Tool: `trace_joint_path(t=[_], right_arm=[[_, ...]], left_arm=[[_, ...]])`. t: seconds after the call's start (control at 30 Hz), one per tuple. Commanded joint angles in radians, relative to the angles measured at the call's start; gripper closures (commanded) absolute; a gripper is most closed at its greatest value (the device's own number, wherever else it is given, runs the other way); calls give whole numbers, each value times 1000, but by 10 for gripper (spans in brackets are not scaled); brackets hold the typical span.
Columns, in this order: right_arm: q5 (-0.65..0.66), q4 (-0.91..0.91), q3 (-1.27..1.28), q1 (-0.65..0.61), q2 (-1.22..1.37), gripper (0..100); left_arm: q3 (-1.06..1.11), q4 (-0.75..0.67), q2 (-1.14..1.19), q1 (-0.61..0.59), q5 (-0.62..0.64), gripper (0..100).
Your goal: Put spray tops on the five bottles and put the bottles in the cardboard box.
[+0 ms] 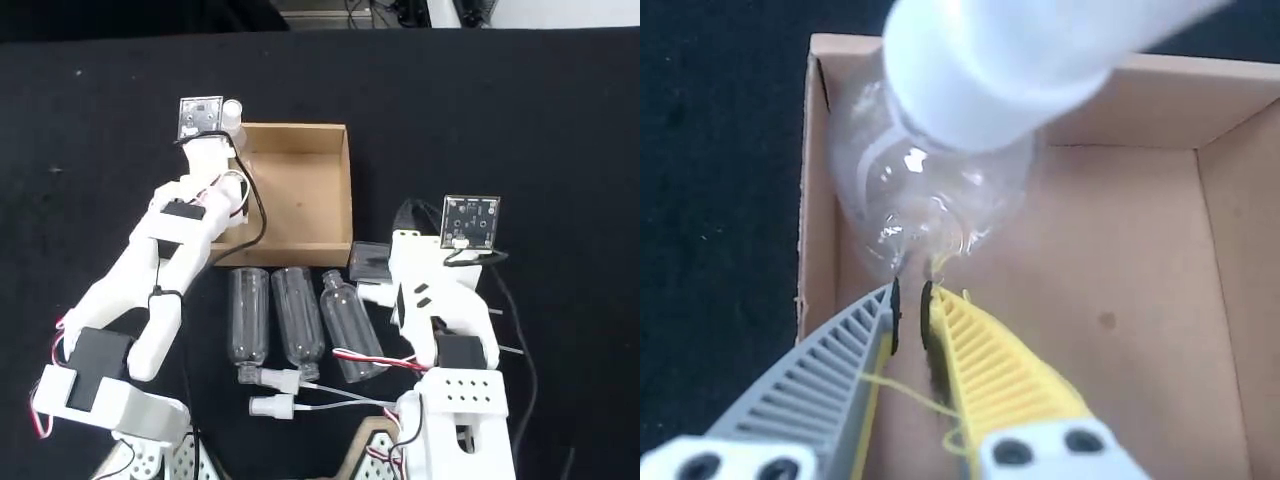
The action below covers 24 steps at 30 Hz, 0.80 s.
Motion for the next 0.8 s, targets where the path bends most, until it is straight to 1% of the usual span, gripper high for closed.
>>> trace_joint_path(t=[0.0,0.23,0.6,0.77], right_arm=[[0,-28,-4,5,-22,983],[0,-25,-5,5,-22,983],[0,-28,-5,5,-22,983],[0,-26,-5,5,-22,983]], left_arm=[[-62,-28,-5,-10,9,961],[-82,-97,74,-12,8,961],[-91,-104,66,-12,9,961],[-117,-100,98,-15,9,961]])
